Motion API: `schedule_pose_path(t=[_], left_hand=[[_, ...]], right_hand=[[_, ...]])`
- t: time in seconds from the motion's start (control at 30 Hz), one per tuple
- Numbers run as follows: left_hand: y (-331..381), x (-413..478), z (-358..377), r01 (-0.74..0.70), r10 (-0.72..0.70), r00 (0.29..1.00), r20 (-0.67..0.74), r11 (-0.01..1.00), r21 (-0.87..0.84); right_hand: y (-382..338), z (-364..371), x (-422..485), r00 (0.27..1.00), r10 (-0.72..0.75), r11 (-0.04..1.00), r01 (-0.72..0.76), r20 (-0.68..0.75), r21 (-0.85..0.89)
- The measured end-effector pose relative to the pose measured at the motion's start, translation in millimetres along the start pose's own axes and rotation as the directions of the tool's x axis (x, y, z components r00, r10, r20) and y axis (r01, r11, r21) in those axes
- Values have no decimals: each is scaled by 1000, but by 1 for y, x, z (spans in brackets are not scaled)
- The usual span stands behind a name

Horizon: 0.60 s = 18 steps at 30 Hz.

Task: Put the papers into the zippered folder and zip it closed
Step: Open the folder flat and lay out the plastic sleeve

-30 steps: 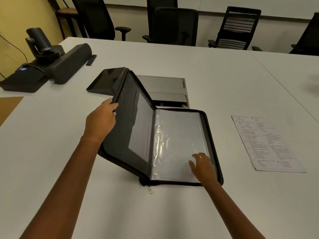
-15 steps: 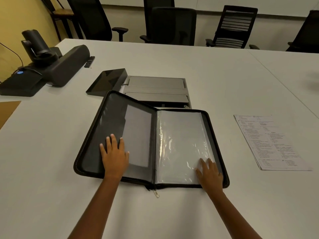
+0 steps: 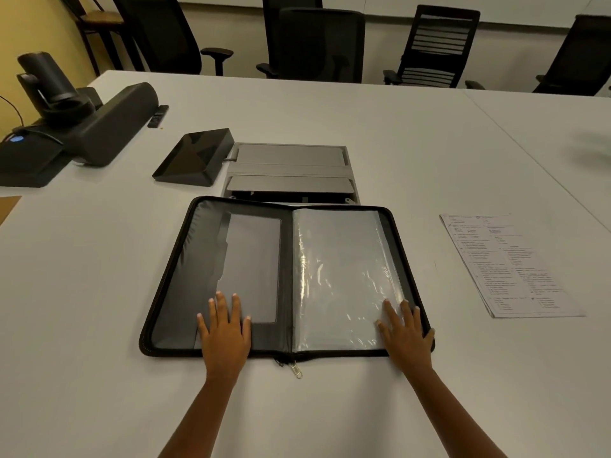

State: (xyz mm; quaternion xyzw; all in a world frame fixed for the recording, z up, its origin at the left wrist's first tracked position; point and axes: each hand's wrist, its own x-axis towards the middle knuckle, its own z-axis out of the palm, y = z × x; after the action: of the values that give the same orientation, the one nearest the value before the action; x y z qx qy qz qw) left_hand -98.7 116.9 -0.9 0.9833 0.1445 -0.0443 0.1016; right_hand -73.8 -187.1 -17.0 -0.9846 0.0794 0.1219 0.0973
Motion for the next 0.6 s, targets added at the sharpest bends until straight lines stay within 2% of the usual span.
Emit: schedule_pose_path(t=[0.1, 0.2, 0.27, 0.4, 0.6], left_hand=[[15, -16, -1, 61, -61, 998, -2, 998, -32], [37, -35, 3, 123, -115, 989, 89, 989, -80], [50, -42, 9, 160, -150, 985, 84, 979, -126], [64, -39, 13, 227, -210, 973, 97, 948, -222], [43, -20, 15, 250, -244, 968, 52, 948, -195]], right_hand=[[4, -6, 7, 1000, -21, 1000, 21, -6, -9], [11, -14, 16, 999, -29, 999, 29, -13, 27], [17, -18, 21, 999, -36, 996, 35, 3, 87], [31, -15, 19, 996, -93, 992, 92, 14, 87], [32, -3, -1, 991, -134, 988, 133, 12, 73]])
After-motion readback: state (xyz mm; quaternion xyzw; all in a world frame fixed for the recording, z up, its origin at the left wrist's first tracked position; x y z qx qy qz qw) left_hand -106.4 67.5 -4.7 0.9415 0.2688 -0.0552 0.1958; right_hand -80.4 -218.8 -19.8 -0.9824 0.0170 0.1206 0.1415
